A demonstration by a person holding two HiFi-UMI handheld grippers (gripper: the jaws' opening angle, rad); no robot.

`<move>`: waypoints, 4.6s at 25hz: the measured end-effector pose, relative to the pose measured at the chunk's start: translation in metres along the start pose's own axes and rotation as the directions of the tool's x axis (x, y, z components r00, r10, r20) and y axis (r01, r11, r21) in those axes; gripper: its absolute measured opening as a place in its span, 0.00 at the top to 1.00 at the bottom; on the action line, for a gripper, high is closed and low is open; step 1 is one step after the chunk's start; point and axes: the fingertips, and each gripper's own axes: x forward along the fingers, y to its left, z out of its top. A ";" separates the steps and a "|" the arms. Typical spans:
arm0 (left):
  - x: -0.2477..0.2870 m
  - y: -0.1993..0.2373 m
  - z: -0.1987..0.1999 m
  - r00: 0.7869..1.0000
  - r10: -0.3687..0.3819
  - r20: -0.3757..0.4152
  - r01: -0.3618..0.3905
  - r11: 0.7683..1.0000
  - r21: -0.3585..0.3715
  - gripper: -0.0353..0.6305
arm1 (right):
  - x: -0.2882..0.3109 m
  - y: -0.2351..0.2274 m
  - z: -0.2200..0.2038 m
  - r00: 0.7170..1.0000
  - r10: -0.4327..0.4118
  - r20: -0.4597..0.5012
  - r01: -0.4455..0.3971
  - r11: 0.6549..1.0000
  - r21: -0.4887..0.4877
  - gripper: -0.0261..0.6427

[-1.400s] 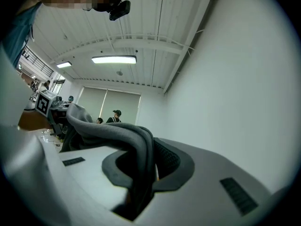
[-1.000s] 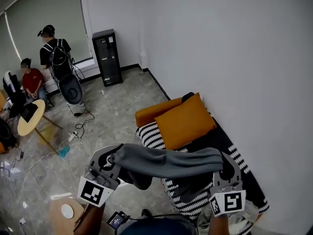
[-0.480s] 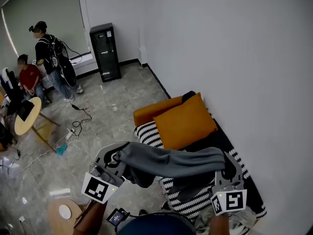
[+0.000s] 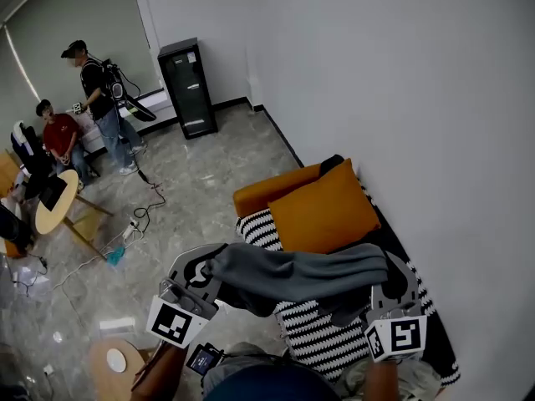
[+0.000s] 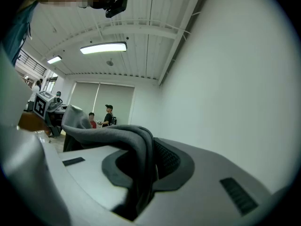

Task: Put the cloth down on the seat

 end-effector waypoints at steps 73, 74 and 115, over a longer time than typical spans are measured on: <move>0.330 0.049 -0.159 0.924 -0.383 0.019 0.380 0.907 -0.182 0.94 | 0.157 -0.140 -0.144 0.901 -0.295 -0.318 0.326 0.944 0.048 0.88; 0.336 0.050 -0.161 0.923 -0.385 0.019 0.381 0.906 -0.182 0.94 | 0.159 -0.143 -0.146 0.899 -0.297 -0.321 0.329 0.943 0.047 0.88; 0.412 0.043 -0.250 0.914 -0.403 -0.052 0.384 0.898 -0.214 0.94 | 0.194 -0.172 -0.233 0.835 -0.304 -0.458 0.364 0.930 0.046 0.88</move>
